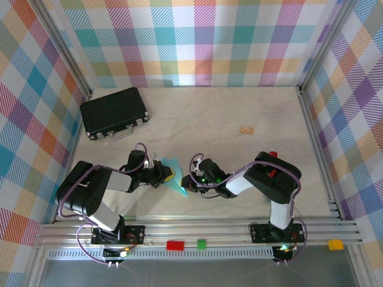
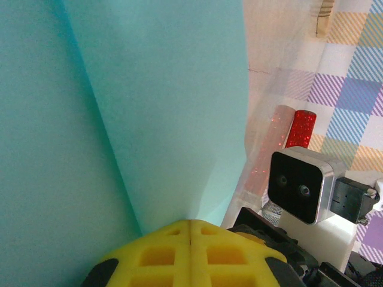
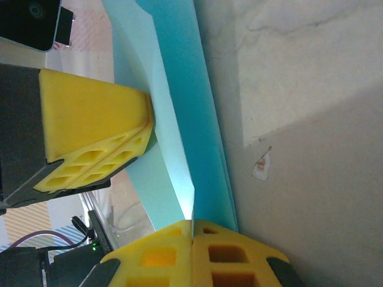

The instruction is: Fold a paper plane with a square sheet of paper (pick it up from the middle)

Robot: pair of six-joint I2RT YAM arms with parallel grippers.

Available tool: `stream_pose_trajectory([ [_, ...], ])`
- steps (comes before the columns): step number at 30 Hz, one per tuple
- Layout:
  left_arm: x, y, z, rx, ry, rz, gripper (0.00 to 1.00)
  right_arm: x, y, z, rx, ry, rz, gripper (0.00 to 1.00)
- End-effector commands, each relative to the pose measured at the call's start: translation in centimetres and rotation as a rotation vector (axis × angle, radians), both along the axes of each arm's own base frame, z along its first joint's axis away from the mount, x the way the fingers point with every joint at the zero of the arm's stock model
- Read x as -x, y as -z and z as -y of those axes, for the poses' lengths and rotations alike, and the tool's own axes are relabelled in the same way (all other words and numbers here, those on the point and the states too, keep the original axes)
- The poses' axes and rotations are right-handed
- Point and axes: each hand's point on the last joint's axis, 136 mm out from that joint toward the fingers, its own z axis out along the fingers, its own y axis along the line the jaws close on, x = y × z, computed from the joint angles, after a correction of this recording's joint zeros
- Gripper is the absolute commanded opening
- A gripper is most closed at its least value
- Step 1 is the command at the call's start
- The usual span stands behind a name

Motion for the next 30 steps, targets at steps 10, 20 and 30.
stream_pose_trajectory([
  [10,-1.3,-1.0,0.3,0.024,0.004,0.057,0.04,2.3,5.3,2.5,0.178,-0.005,-0.174,0.00],
  [20,-1.6,-1.9,0.2,0.011,0.003,0.077,0.07,2.4,5.4,2.4,0.182,-0.008,-0.186,0.00],
  [30,-1.3,0.2,-0.1,-0.038,0.004,0.006,0.06,2.5,5.6,2.4,0.187,-0.004,-0.198,0.00],
])
